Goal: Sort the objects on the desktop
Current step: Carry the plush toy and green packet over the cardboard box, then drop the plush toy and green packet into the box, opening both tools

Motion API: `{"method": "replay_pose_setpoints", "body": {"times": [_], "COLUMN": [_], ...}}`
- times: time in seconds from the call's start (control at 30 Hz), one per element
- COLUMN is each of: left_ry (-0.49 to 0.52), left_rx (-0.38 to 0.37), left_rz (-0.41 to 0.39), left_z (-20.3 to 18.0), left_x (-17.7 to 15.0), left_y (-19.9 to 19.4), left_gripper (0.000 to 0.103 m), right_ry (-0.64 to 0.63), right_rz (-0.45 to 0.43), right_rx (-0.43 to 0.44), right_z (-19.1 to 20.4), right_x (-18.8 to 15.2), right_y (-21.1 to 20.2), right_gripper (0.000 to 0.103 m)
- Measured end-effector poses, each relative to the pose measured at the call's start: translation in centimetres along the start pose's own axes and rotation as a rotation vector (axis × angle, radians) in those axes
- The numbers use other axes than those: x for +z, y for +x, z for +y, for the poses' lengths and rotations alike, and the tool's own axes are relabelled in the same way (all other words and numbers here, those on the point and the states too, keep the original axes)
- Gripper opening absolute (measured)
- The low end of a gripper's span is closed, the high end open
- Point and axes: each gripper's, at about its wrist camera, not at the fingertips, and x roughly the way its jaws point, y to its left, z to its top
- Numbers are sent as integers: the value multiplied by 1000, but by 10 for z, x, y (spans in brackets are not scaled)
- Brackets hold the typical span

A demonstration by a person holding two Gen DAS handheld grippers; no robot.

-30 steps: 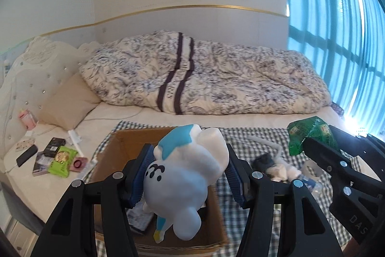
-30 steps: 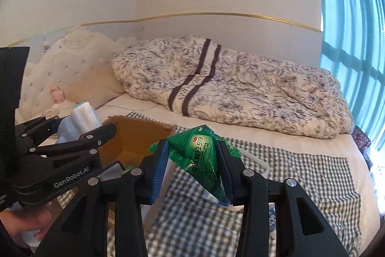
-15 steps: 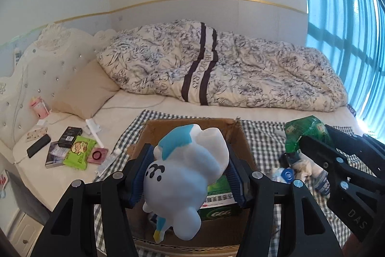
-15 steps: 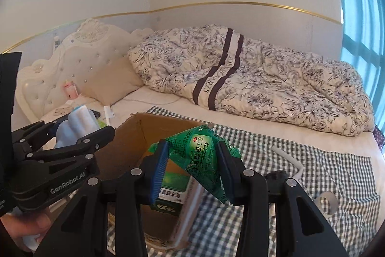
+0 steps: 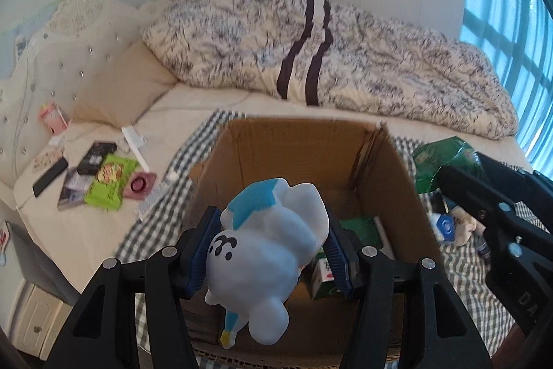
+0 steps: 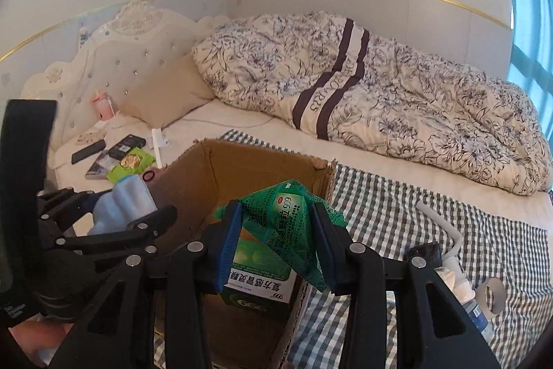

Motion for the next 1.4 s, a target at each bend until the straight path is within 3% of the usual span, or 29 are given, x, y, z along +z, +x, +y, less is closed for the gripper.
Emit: {"method": "replay_pose_setpoints", "body": {"times": [0.3, 0.6, 0.67, 0.73, 0.83, 1.4], "left_ry": [-12, -23, -24, -24, -27, -10], "left_rx": [13, 19, 20, 21, 22, -10], "left_rz": [40, 43, 41, 38, 34, -29], "left_z": [5, 16, 17, 18, 19, -17], "left_x": [-8, -11, -11, -11, -9, 10], "left_y": [19, 23, 22, 20, 18, -11], "left_gripper": [75, 75, 75, 75, 75, 75], "right_ry": [-13, -47, -56, -59, -64, -9], "right_rz": [45, 57, 44, 30, -6, -118], "right_rx": [9, 20, 12, 6, -12, -79], "right_z": [4, 19, 22, 24, 24, -33], "right_x": [-1, -2, 0, 2, 6, 17], "right_y": [26, 39, 38, 34, 25, -35], "right_gripper": [41, 43, 50, 55, 72, 72]}}
